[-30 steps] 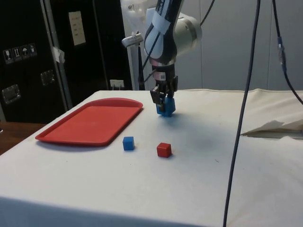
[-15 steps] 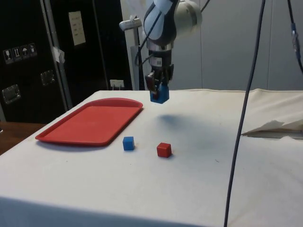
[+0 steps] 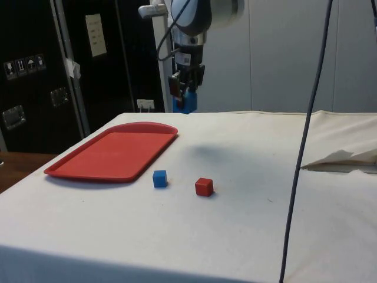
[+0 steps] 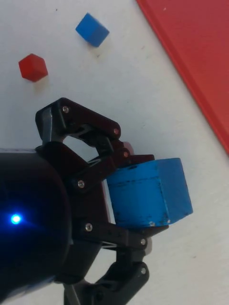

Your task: Pick up the largest block and place it onto the tray.

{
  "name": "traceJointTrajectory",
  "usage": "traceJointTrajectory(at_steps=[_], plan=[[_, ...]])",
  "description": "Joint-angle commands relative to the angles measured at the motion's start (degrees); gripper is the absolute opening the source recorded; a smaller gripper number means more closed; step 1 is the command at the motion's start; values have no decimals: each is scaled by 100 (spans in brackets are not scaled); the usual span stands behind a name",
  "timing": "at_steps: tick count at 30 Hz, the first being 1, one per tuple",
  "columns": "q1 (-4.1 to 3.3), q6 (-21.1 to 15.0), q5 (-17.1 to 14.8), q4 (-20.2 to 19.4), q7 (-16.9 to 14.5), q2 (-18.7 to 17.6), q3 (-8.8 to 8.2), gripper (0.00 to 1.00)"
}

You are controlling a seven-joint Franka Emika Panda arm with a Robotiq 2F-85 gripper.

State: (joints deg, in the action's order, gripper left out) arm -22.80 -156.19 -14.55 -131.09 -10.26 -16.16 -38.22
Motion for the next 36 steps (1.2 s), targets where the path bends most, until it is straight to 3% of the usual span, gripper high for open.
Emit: traceJointTrajectory(at_steps=[1, 2, 3, 10, 20, 21, 22, 28, 29, 30, 36], plan=[[-40, 97, 74, 109, 86, -46, -46, 0], [0, 34, 0, 46, 6, 0, 0, 0], [-34, 132, 63, 166, 86, -52, -34, 0], [0, 275, 0, 458, 34, -126, 29, 0], [52, 745, -178, 1301, -11, -659, 92, 0], [6, 688, -120, 1266, 40, -665, 34, 0], [57, 785, -189, 1381, -11, -710, 97, 0], [86, 1054, -298, 1851, -86, -1071, 109, 0], [29, 997, -241, 1822, -23, -1083, 34, 0], [97, 1089, -309, 1919, -97, -1123, 115, 0], [126, 1358, -516, 2395, -304, -1461, 109, 0]])
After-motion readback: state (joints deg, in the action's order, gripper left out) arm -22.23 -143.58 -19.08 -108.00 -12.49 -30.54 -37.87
